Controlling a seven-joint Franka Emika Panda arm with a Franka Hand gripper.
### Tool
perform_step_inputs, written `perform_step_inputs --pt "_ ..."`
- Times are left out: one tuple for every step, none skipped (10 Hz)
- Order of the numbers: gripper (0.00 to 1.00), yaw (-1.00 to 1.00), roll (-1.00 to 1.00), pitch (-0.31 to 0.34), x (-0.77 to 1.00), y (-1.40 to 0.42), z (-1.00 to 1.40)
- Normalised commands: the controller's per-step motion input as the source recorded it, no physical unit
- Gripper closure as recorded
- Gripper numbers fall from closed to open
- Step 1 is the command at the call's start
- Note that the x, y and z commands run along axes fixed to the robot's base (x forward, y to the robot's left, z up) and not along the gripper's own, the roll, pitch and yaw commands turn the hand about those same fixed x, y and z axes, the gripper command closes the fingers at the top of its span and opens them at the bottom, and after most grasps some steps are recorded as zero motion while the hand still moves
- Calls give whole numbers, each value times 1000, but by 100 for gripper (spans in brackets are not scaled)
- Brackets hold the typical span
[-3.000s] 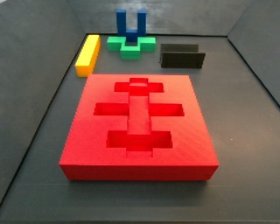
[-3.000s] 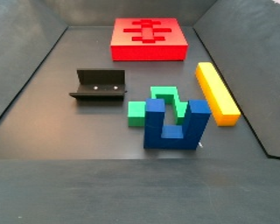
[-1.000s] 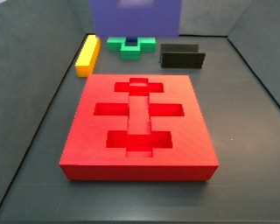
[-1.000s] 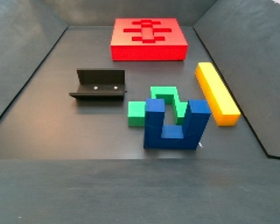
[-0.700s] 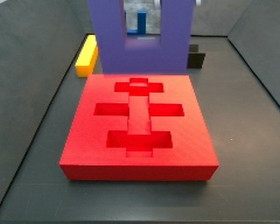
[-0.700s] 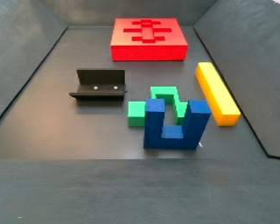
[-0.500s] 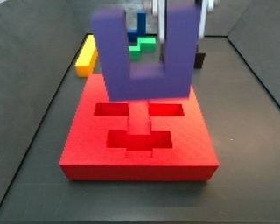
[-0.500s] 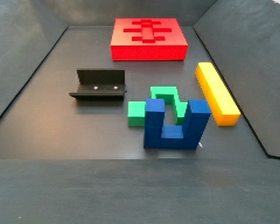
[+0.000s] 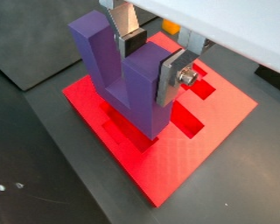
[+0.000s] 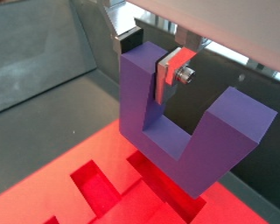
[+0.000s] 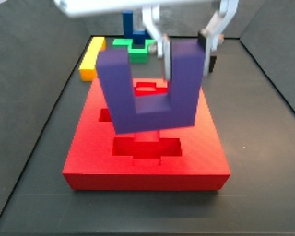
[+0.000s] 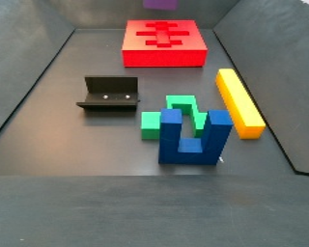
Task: Pick up the purple object. Move up. Place the purple object on the fixture. Regrasp the purple object. Move to above the board. Insert the purple object.
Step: Insert the purple object.
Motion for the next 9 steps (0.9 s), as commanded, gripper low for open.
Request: perform_step_inputs --pt "100 66 267 0 160 -226 -326" --pt "100 0 180 0 294 -189 -283" --pt "100 -11 49 4 329 -171 -251" --pt "100 -40 19 19 269 -83 -197" --pt "100 -69 -1 11 14 0 -217" --pt "100 -146 -123 0 0 0 -211" --pt "100 -134 -107 10 0 0 -183" --pt "100 -86 -119 4 -43 34 -154" --pt "100 -123 -181 0 -114 49 -217"
